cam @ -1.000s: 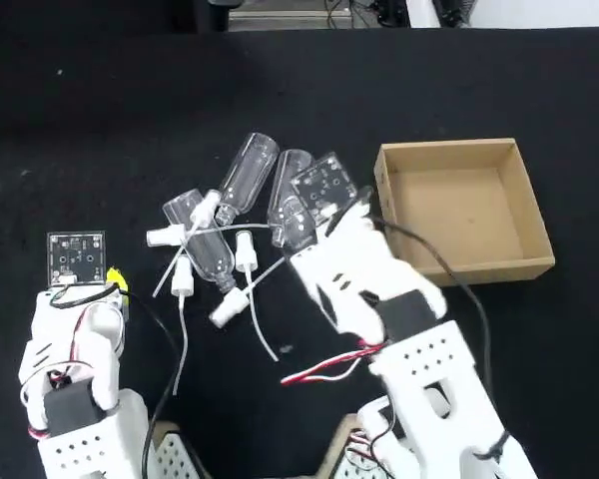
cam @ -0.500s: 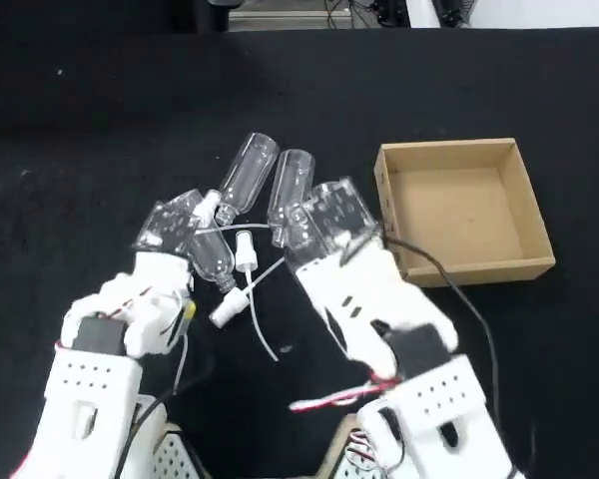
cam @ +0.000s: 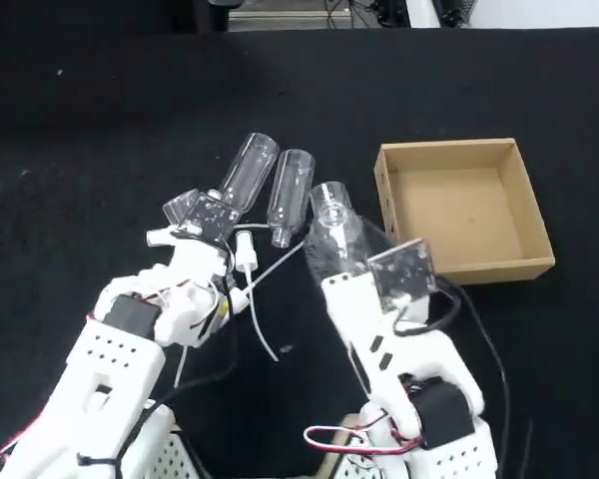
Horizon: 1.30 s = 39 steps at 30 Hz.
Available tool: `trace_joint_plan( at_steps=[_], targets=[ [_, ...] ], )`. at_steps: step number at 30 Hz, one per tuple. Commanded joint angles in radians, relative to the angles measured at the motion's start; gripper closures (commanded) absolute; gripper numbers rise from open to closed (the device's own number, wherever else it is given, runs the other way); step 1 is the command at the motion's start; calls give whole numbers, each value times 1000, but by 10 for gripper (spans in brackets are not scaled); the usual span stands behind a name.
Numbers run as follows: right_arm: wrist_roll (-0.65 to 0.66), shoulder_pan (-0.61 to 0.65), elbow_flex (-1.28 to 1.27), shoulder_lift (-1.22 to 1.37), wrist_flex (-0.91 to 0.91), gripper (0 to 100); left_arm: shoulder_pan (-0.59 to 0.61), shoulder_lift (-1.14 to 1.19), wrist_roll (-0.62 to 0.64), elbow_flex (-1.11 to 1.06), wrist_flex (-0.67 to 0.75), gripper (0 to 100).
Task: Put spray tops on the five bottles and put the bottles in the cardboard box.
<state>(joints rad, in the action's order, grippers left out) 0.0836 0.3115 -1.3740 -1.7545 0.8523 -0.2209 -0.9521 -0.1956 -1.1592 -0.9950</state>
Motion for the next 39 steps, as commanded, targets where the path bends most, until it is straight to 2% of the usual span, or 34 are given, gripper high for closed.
trace_joint_plan(
  at_steps=[1, 8, 18, 25, 31, 34, 37, 39],
  targets=[
    [-5, -23, 16, -35, 31, 988, -19, 106, 6, 74, 49, 818],
    [-5, -23, 10, -35, 35, 988, -21, 336, 12, 104, 169, 784],
    [-3, -23, 10, -35, 34, 988, -21, 414, 12, 93, 270, 784],
    [-3, -23, 8, -35, 34, 988, -125, 466, 12, 48, 345, 797],
    [-3, -23, 8, -35, 35, 988, -134, 466, 6, 50, 336, 962],
    [-2, -23, 8, -35, 35, 988, -134, 465, 5, 45, 324, 958],
    [0, -25, 8, -36, 38, 988, -133, 462, -5, 99, 212, 958],
    [0, -26, 8, -38, 38, 988, -127, 442, -55, 163, 83, 959]
  ],
)
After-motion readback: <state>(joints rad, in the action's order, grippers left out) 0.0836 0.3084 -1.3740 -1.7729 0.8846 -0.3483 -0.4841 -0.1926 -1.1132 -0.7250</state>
